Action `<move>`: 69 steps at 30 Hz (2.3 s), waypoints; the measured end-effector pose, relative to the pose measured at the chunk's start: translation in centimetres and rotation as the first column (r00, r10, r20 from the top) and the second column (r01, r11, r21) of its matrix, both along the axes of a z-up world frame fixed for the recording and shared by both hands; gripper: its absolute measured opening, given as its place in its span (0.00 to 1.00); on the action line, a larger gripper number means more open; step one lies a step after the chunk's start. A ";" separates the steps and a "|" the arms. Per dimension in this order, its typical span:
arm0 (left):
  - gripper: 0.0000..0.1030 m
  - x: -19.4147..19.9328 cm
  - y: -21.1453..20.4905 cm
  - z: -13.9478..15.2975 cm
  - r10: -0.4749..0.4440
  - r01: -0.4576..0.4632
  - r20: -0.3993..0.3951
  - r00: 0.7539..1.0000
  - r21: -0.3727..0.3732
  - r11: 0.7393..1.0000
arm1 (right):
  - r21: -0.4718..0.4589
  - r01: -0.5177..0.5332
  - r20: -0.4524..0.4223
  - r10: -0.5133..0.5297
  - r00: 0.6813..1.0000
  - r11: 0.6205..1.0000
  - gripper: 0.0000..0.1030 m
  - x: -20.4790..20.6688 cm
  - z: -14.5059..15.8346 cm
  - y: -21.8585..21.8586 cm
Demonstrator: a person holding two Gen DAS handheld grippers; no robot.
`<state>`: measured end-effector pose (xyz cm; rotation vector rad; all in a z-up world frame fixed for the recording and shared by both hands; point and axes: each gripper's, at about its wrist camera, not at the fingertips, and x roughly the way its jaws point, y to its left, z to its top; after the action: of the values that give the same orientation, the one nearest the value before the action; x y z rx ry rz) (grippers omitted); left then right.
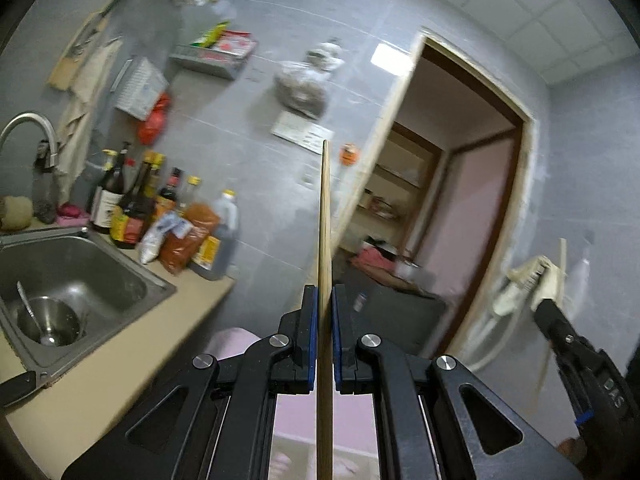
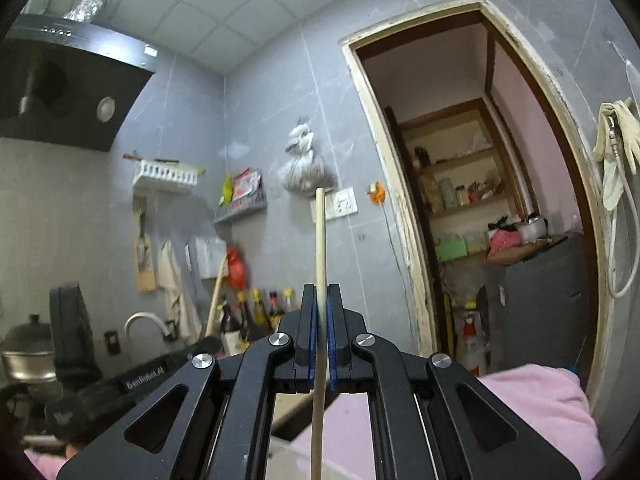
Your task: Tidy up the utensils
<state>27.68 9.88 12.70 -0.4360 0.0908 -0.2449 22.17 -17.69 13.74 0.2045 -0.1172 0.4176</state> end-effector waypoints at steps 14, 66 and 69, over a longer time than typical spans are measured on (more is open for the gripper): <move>0.04 0.7 -1.4 -5.0 0.150 -0.149 -0.008 0.989 0.055 0.987 | -0.097 0.100 -0.012 -0.101 0.995 0.990 0.03 2.6 -6.1 2.3; 0.94 -9.7 -19.2 -11.1 -0.145 0.354 -0.453 0.880 0.419 0.836 | -0.362 0.195 -0.254 -0.298 0.920 0.912 1.00 -5.4 -9.1 -15.7; 0.93 -9.0 -20.4 -12.2 -0.157 0.418 -0.527 0.835 0.424 0.803 | -0.383 0.152 -0.374 -0.303 0.876 0.911 1.00 -3.3 -10.6 -16.5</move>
<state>18.67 -10.49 0.52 0.0885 0.7007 -0.4086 18.82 -34.16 3.13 -0.0679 0.3631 0.1391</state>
